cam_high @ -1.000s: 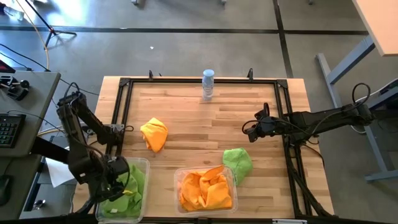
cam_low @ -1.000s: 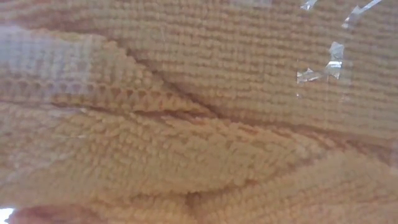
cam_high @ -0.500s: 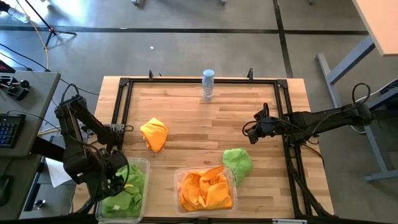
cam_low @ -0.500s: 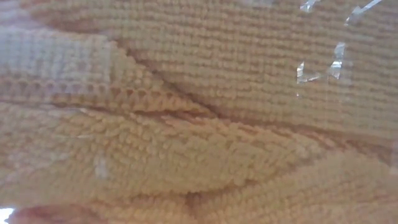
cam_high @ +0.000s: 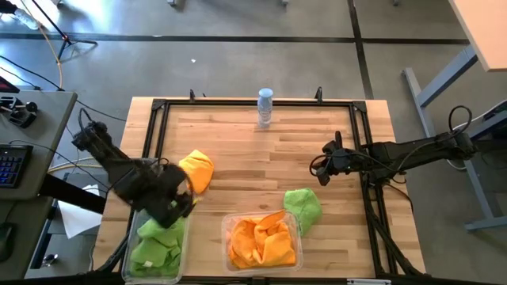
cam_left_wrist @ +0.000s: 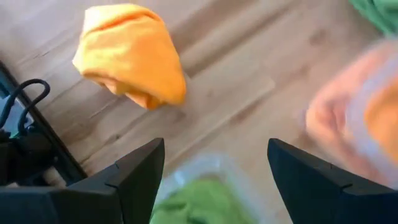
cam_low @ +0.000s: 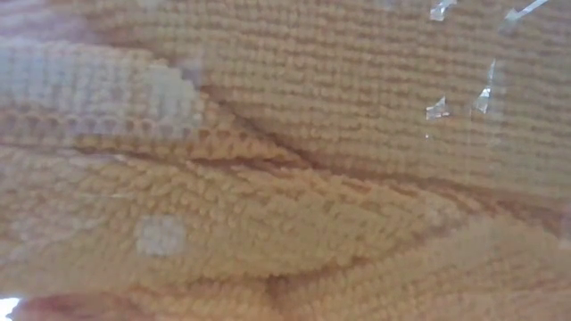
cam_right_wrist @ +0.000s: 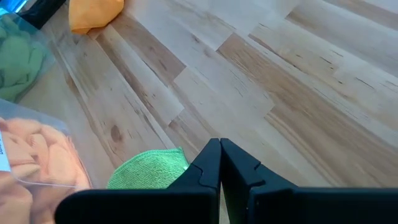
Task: Sort microfiber towel by color & place in baskets
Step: Put the orange microfiber towel into the right transparent bin
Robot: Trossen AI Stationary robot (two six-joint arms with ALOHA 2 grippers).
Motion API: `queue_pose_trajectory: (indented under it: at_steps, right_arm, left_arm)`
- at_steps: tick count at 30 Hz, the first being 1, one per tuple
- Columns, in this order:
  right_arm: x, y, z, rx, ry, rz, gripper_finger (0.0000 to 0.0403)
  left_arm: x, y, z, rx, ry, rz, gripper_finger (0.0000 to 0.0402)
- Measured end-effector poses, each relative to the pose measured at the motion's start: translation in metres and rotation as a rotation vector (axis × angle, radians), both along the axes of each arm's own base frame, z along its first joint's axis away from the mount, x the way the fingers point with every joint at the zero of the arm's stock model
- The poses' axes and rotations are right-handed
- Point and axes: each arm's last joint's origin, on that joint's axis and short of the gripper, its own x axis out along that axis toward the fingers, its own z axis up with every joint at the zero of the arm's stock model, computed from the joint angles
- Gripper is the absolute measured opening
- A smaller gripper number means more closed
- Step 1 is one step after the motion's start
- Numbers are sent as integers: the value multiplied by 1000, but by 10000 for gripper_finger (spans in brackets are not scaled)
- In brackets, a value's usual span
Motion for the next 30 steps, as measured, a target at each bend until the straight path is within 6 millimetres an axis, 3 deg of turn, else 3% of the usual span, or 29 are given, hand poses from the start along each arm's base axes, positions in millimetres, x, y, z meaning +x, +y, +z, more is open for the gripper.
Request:
queue_pose_trajectory:
  at_steps: [11,14,18,24,30]
  right_arm:
    - [0,1,0,-10,10,51,0]
    - [0,1,0,-17,11,58,0]
    - [0,1,0,-24,12,59,0]
    - [0,1,0,-27,11,56,0]
    - [0,1,0,-27,11,54,0]
  left_arm:
    - [40,50,2,76,-99,134,273]
    - [47,67,-5,94,-73,183,273]
    - [50,92,-31,95,45,256,273]
    - [53,125,-85,50,179,280,273]
    - [50,157,-138,-71,175,304,273]
